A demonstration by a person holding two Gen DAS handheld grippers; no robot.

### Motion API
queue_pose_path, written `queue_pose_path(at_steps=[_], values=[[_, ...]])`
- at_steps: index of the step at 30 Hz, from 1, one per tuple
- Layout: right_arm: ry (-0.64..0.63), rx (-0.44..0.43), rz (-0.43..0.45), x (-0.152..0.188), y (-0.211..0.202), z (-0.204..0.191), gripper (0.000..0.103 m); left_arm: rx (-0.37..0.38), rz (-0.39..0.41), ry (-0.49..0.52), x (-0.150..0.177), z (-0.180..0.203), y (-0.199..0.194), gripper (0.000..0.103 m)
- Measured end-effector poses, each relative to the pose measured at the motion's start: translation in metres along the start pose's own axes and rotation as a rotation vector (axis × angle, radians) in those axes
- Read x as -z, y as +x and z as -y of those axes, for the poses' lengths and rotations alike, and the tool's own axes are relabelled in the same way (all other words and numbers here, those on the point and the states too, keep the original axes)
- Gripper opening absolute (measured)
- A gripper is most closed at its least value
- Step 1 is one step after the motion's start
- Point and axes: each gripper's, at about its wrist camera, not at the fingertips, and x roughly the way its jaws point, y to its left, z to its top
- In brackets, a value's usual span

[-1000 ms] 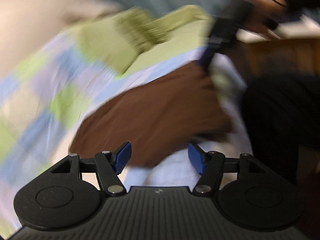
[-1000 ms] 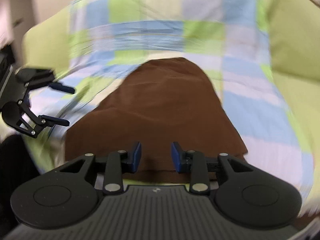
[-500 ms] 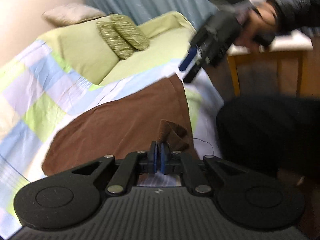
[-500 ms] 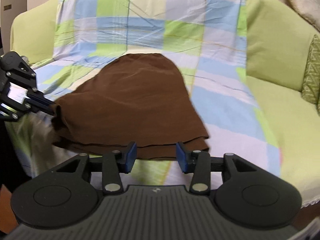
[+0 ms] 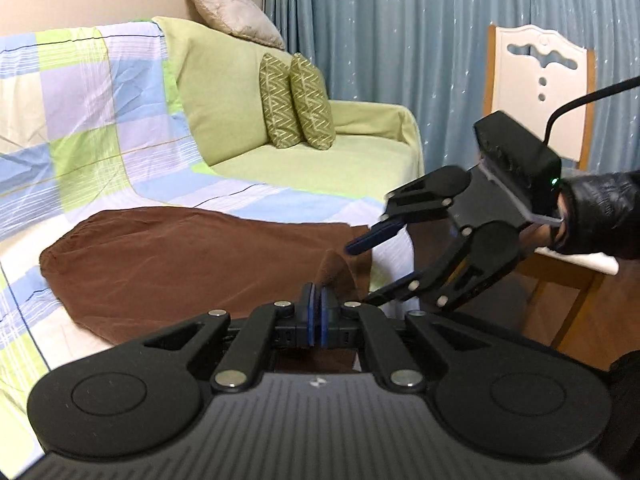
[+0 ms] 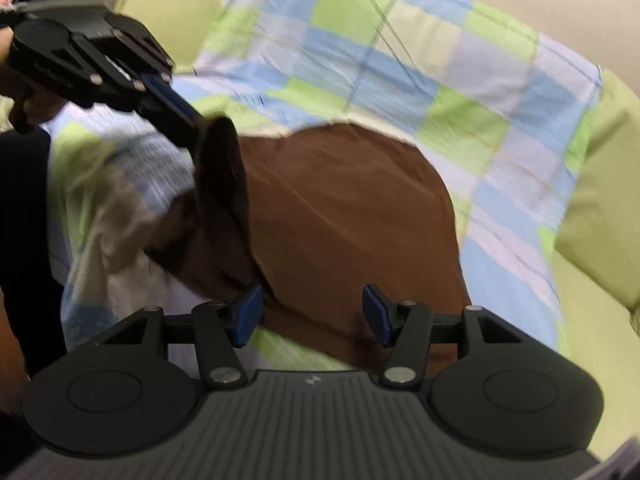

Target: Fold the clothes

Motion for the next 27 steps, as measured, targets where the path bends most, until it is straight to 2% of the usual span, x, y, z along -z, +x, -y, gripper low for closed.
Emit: queue_pose_path(at_steps=[6,9,11,13,17,20,22,23,24,27], values=[[-0.154,0.03,-0.035,0.002,0.018,-0.011,0.051,0.01,0.02,-0.037,0.003,-0.002,-0.003,0.0],[-0.161,0.035,-0.033,0.001,0.012,-0.01,0.053,-0.008,0.042,-0.071,0.004,-0.005,-0.008,0.0],[-0.114,0.028,0.003,-0.002,0.001,-0.01,0.065,-0.009,0.052,-0.076,0.002,-0.007,-0.006,0.0],[-0.067,0.008,0.047,-0.002,-0.01,-0.012,0.084,-0.002,0.063,-0.081,-0.001,-0.006,-0.005,0.0],[-0.06,-0.021,0.072,-0.005,-0.011,-0.024,0.084,0.012,0.076,-0.074,-0.004,-0.007,-0.005,0.0],[-0.078,-0.003,0.066,-0.008,0.005,-0.028,0.076,0.016,0.097,-0.098,-0.004,-0.01,-0.011,0.0],[-0.07,-0.014,0.067,-0.01,0.013,-0.025,0.06,0.011,0.099,-0.11,-0.001,-0.011,-0.017,0.0],[-0.084,-0.001,0.055,-0.01,0.021,-0.023,0.056,0.01,0.097,-0.11,0.0,-0.011,-0.017,0.0],[-0.115,0.022,0.044,-0.01,0.026,-0.021,0.047,0.01,0.094,-0.11,0.001,-0.012,-0.018,0.0],[-0.214,0.104,0.0,-0.002,0.03,-0.014,0.044,0.007,0.087,-0.11,0.005,-0.012,-0.018,0.0]])
